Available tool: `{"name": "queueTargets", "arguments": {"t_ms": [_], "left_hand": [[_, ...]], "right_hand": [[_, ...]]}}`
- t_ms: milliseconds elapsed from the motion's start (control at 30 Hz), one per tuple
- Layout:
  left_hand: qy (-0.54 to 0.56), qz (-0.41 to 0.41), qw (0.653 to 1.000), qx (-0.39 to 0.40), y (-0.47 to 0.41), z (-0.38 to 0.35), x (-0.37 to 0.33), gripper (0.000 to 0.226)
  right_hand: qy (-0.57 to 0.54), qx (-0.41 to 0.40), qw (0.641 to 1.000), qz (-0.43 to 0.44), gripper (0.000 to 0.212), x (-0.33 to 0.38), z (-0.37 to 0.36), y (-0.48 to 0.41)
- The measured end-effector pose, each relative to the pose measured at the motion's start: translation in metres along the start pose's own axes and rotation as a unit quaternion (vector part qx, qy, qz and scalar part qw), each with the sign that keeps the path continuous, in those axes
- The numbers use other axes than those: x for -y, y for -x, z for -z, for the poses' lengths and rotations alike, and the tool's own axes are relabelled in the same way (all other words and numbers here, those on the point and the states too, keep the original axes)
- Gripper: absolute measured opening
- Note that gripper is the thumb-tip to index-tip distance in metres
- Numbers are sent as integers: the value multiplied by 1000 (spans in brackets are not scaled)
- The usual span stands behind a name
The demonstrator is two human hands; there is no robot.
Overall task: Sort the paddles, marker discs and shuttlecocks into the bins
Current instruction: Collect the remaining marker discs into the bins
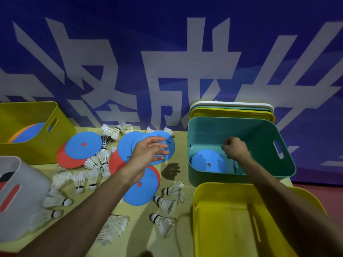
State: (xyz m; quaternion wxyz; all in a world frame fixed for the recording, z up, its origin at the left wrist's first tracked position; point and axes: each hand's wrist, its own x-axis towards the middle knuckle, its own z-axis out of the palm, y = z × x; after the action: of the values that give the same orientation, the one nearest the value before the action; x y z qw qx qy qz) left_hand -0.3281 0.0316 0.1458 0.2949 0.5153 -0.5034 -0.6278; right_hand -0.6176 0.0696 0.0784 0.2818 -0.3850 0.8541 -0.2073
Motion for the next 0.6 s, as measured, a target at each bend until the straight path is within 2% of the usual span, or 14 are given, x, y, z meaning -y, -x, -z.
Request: {"name": "queueTargets", "arguments": {"t_ms": [267,500,600], "left_hand": [[10,-3,1000,-13,6,28,10,23],[16,0,998,-58,8,80,22,22],[12,7,998,-69,10,106,29,21]], "right_hand": [[-48,-65,986,145,24,66,-7,38],[-8,-72,961,268,23,140,-39,66],[7,-46,960,278,23,162,-72,71]]}}
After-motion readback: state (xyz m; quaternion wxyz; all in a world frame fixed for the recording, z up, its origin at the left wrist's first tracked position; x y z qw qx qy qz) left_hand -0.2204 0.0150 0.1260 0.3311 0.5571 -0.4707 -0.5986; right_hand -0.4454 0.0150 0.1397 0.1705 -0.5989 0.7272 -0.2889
